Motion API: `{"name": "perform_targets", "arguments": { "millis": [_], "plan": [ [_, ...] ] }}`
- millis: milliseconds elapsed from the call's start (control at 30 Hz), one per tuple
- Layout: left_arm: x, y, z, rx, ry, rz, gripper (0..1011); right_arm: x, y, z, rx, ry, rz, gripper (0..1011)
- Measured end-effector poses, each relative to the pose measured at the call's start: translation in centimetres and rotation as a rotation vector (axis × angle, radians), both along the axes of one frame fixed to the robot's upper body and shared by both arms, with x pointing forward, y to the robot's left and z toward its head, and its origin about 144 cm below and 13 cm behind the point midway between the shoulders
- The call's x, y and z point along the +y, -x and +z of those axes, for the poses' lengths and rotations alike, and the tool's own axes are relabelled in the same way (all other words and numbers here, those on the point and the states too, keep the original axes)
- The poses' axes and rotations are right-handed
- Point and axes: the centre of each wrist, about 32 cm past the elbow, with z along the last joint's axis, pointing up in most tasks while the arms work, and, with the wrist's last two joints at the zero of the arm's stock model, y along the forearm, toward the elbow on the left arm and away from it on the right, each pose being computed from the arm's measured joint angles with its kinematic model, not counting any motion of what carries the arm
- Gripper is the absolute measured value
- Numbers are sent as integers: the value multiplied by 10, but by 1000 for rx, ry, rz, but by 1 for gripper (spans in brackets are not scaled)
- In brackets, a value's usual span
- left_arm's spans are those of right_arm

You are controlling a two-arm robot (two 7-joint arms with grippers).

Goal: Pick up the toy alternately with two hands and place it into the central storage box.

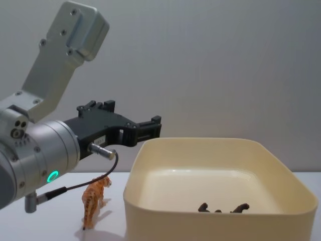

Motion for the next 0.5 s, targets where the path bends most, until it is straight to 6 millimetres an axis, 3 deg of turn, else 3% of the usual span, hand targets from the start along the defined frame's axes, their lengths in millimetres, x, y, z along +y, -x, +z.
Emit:
{"name": "perform_targets", "arguments": {
  "millis": [167, 500],
  "plan": [
    [0, 0, 0, 0, 0, 0, 1001, 4, -9, -5, 4, 4, 13, 987],
    [0, 0, 0, 0, 0, 0, 1001, 9, -19, -10, 9, 12, 32, 737]
  ]
}}
